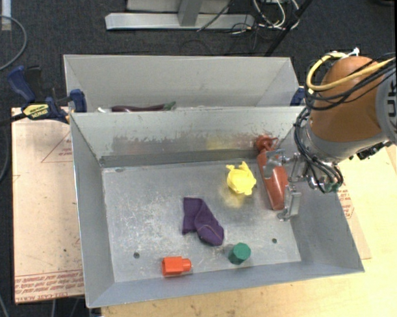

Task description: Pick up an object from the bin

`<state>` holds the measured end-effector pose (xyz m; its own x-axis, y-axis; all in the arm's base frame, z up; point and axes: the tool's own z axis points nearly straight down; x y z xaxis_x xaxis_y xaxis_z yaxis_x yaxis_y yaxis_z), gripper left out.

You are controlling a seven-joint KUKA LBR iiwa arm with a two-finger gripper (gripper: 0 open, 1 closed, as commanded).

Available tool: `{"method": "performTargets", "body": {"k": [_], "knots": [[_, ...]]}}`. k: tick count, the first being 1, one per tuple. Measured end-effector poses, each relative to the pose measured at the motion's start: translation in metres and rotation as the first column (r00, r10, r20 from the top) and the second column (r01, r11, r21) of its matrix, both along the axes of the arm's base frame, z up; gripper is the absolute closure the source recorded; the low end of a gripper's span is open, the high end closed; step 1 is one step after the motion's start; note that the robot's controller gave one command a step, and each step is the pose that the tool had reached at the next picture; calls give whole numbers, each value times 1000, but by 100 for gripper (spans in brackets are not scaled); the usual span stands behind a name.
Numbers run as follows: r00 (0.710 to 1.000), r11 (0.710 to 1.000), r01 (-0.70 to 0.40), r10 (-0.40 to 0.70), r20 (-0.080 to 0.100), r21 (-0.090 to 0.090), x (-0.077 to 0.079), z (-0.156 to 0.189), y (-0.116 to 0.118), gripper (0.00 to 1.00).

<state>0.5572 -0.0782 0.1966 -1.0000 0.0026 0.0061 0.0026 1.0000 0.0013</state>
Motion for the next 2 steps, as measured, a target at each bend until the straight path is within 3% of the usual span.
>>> {"method": "performTargets", "body": {"k": [1,2], "knots": [[1000,1000,-2,2,8,-1,2,5,0,0],[988,988,-156,156,1,3,40,-79,56,100]]}}
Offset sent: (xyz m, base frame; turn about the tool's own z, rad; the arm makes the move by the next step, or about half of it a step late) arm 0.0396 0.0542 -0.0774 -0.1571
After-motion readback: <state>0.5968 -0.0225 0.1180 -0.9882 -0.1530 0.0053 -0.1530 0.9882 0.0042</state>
